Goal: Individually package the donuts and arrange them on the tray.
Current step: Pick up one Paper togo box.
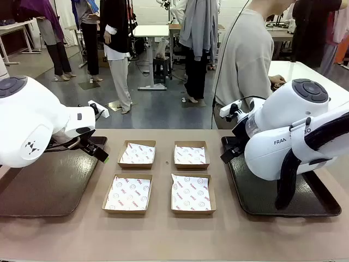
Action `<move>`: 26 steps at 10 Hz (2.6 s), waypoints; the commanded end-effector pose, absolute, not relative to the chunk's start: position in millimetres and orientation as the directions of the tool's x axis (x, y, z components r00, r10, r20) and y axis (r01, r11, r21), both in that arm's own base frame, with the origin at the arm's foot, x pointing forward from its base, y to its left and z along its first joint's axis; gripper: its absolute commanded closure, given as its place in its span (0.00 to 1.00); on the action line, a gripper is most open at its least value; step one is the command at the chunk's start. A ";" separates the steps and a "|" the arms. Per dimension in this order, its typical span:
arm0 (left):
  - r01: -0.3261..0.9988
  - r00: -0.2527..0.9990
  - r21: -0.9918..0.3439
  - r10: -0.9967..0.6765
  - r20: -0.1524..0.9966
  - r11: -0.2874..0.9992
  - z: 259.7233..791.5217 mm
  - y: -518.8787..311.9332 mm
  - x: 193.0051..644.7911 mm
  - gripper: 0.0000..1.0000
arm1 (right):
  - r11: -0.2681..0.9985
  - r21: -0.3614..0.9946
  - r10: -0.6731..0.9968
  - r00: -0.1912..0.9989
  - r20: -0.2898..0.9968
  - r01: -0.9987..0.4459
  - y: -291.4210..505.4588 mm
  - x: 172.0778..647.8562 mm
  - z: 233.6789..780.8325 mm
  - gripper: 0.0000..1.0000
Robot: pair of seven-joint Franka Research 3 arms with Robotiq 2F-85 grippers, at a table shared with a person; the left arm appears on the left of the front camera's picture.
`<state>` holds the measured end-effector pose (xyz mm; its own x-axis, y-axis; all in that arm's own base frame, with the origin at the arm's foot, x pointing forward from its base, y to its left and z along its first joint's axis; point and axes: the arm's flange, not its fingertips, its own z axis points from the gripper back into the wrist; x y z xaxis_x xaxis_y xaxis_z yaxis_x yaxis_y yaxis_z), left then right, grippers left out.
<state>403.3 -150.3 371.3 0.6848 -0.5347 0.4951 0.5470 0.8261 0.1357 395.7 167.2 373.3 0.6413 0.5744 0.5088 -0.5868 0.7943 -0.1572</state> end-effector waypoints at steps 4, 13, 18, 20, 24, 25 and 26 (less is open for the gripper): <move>0.547 0.684 0.136 -0.535 0.495 0.826 371.4 -150.4 403.2 0.00 | 0.794 -0.157 0.574 0.641 0.509 -0.587 167.2 395.7 373.3 0.00; 0.547 0.684 0.136 -0.535 0.495 0.826 371.4 -150.4 403.2 0.00 | 0.794 -0.157 0.574 0.641 0.509 -0.587 167.2 395.7 373.3 0.00; 0.579 0.680 0.131 -0.565 0.467 0.805 383.6 -130.6 357.1 0.00 | 0.787 -0.163 0.604 0.688 0.403 -0.595 152.0 357.5 383.2 0.00; 0.549 0.761 0.052 -0.524 0.382 0.835 397.5 -100.1 314.0 0.00 | 0.799 -0.103 0.587 0.732 0.345 -0.592 134.8 306.7 402.9 0.00; 0.489 0.865 -0.125 -0.462 0.194 0.863 402.5 -61.7 250.1 0.00 | 0.847 0.018 0.510 0.820 0.261 -0.532 102.3 223.7 424.7 0.00; 0.472 0.876 -0.117 -0.451 0.168 0.874 401.0 -59.5 238.0 0.00 | 0.856 0.026 0.495 0.832 0.248 -0.517 97.3 218.0 422.0 0.00; 0.455 0.879 -0.081 -0.431 0.205 0.887 398.1 -61.2 240.3 0.00 | 0.842 -0.063 0.532 0.808 0.251 -0.535 94.4 230.3 418.1 0.00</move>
